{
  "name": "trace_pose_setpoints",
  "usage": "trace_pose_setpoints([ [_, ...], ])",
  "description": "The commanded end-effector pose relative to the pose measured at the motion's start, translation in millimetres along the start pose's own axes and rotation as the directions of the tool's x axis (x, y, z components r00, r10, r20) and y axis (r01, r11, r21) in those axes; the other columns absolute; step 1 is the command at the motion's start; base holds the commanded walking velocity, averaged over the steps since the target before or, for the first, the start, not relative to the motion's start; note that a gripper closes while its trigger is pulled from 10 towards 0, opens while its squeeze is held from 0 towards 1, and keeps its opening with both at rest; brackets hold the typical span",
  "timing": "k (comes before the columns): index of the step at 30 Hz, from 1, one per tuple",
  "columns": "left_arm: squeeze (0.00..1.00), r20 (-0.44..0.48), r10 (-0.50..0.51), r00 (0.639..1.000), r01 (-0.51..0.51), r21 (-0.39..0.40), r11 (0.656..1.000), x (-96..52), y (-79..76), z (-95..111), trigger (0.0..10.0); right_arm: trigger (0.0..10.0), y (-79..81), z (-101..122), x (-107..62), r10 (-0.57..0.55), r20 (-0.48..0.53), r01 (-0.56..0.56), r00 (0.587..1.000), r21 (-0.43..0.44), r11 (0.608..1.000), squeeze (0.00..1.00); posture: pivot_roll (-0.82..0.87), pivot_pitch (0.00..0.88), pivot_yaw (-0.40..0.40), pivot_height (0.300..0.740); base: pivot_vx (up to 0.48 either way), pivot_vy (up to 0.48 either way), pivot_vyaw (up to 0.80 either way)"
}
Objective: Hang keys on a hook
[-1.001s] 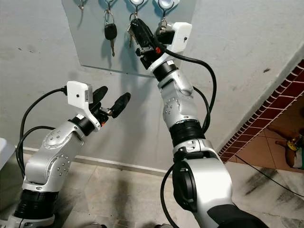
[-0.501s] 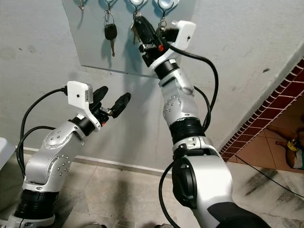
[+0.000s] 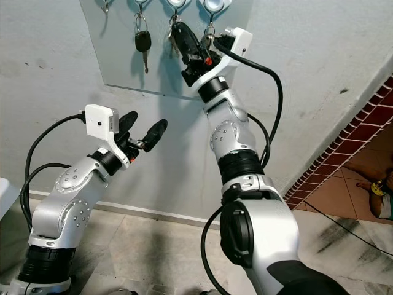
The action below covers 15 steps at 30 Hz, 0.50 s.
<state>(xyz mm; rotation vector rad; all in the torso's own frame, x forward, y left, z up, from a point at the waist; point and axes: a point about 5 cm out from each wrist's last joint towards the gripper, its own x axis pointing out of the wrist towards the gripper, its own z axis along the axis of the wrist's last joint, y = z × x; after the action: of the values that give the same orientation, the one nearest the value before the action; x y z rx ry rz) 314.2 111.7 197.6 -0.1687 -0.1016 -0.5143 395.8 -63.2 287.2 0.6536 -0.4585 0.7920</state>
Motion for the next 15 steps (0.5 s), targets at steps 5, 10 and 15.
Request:
trace_pose_setpoints([
  [5, 0.0, 0.011, 0.003, 1.0, -0.003, 0.006, 1.0, -2.4, -0.8, 4, 10.0, 10.0, 2.7, -7, -2.5, 0.023, -0.005, -0.023, 1.0, 0.059, 0.998, 1.0, 0.08, 0.153, -0.055, 0.732, 0.0, 0.0, 0.0],
  [10, 0.0, 0.01, 0.009, 1.0, -0.009, 0.004, 1.0, -2.6, -0.7, 3, 10.0, 10.0, 2.0, -10, -6.3, 0.015, -0.008, -0.015, 1.0, 0.064, 0.998, 1.0, 0.08, 0.154, -0.057, 0.732, 0.0, 0.0, 0.0],
  [15, 0.0, 0.008, 0.03, 1.0, -0.03, 0.002, 1.0, -2.7, -0.7, 0, 10.0, 10.0, -1.5, -16, -18.4, -0.012, -0.004, 0.012, 1.0, 0.032, 0.999, 1.0, 0.08, 0.153, -0.055, 0.732, 0.0, 0.0, 0.0],
])
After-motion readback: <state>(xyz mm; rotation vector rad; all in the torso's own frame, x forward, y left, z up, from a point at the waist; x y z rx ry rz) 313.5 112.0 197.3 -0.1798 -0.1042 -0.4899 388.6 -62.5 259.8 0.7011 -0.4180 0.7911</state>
